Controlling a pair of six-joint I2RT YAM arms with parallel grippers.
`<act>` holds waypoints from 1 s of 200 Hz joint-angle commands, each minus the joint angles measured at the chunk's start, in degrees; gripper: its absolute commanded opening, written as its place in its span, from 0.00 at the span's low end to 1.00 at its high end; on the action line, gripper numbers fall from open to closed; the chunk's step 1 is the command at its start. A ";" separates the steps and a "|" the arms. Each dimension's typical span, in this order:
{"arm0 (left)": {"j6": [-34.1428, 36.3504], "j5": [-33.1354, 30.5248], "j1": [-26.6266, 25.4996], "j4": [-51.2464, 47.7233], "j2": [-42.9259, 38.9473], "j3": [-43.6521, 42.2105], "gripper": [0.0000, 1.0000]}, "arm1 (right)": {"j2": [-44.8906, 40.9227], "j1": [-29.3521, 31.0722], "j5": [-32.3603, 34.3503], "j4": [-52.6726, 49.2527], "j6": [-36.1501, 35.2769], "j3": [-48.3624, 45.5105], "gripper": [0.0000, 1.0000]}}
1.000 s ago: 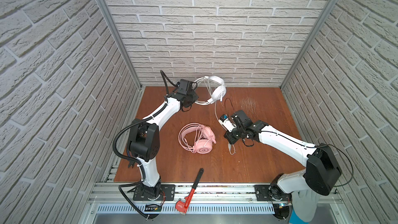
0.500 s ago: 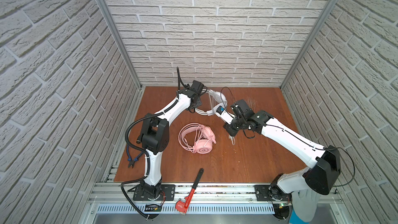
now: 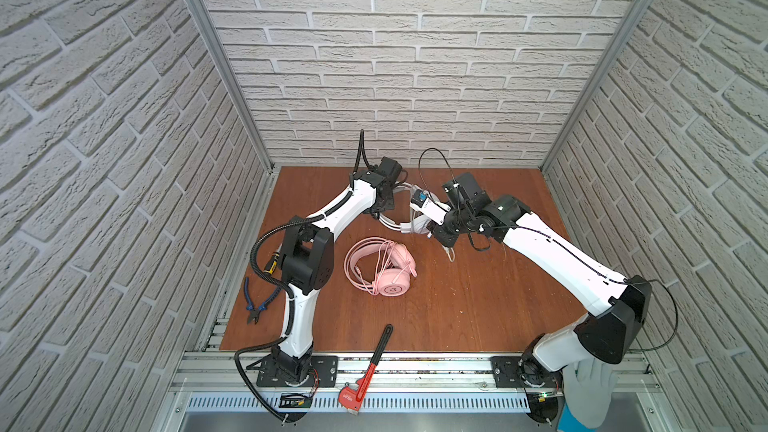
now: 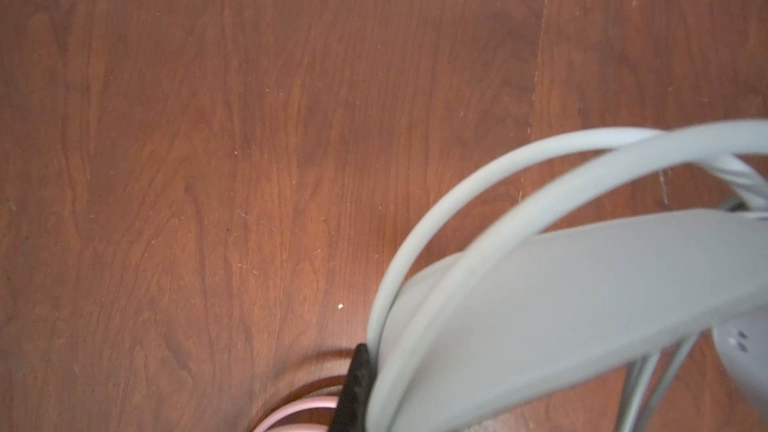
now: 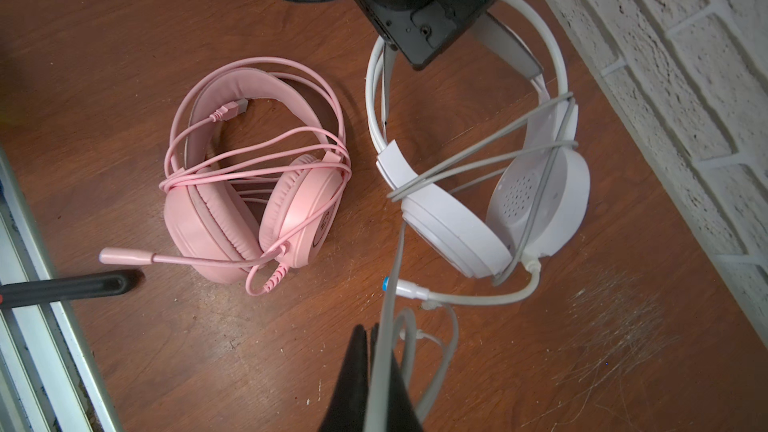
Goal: Wrap the headphones
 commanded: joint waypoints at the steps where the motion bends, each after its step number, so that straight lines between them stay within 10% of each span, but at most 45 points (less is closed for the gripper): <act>1: -1.10 4.33 0.59 3.97 0.53 1.23 0.00 | 0.74 0.33 -5.26 -1.81 -3.94 4.93 0.06; 200: -17.35 16.34 7.68 18.57 -7.56 -5.63 0.00 | -2.30 0.33 -12.82 -6.86 -1.42 -8.03 0.05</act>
